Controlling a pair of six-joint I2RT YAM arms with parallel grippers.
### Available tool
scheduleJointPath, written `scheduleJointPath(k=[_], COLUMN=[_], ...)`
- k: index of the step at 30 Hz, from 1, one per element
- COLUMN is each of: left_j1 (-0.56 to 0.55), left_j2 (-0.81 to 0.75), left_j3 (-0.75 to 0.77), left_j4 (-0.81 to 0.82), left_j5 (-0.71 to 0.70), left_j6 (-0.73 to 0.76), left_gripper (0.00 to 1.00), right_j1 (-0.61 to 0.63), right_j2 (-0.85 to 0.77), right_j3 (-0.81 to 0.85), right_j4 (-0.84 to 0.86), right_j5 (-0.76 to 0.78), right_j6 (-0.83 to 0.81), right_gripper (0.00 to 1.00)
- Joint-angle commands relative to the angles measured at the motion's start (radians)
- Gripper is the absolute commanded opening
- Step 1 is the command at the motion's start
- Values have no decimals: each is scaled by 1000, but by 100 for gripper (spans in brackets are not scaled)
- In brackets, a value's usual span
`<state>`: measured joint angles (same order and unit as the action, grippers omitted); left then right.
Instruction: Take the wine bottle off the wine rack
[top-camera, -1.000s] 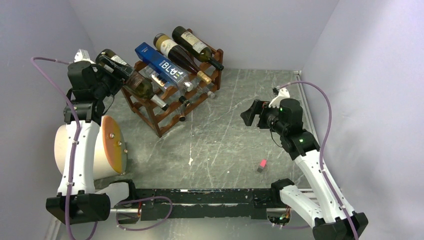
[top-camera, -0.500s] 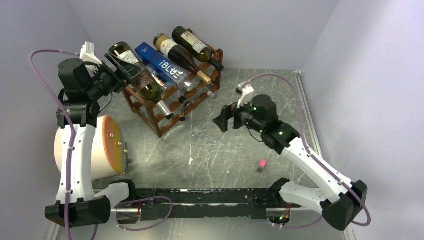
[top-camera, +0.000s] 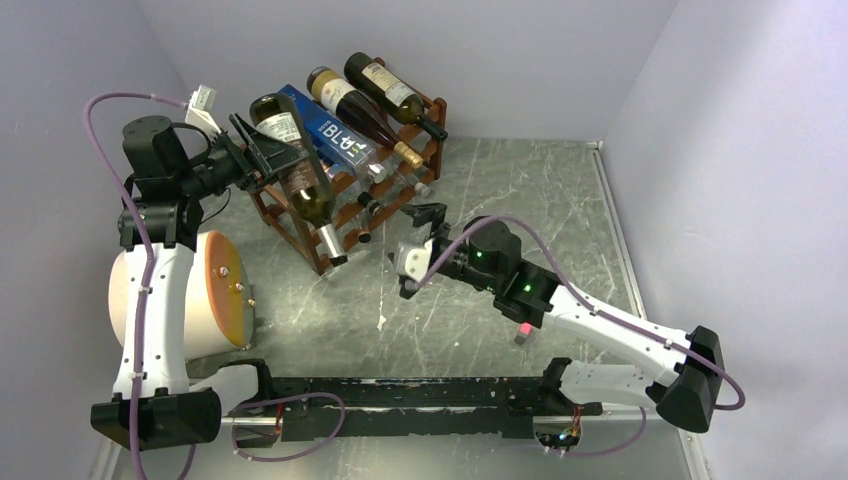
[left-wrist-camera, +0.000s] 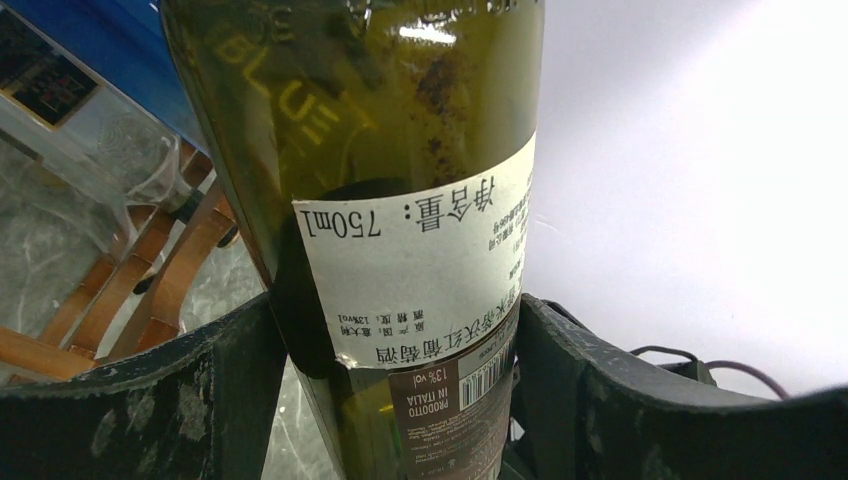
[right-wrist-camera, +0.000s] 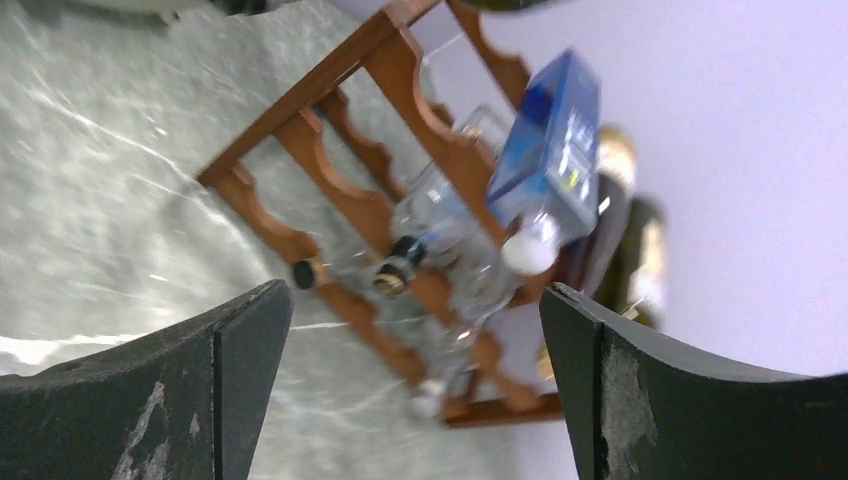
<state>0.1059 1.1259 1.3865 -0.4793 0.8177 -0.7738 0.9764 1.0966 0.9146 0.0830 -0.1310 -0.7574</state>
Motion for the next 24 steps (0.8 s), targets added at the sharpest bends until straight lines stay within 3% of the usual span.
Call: scheduleJointPath(k=[1,7,13,20,24], left_j1=[8,9,9,9,9], left_j2=[-10,7,11,11,10], left_j3=[13,8,12,-10,-13], left_j4=[25,-42,-78,-88,-101], left_j5=[107,124,123,138,141], left_j6=[12,55,82,94,104], left_gripper=[7,7,7,7,7], right_j1=[27,121,217,266,267], right_j2=[-12,68,175,263,298], right_j3=[-25,-7,81,165,187], right_j4=[107,214,189,162,163], right_j5=[-157,-125,-59,-17,-48], right_j6=[-575,-784,-973,-1086,-1095], right_gripper=[100,100,99,97,89])
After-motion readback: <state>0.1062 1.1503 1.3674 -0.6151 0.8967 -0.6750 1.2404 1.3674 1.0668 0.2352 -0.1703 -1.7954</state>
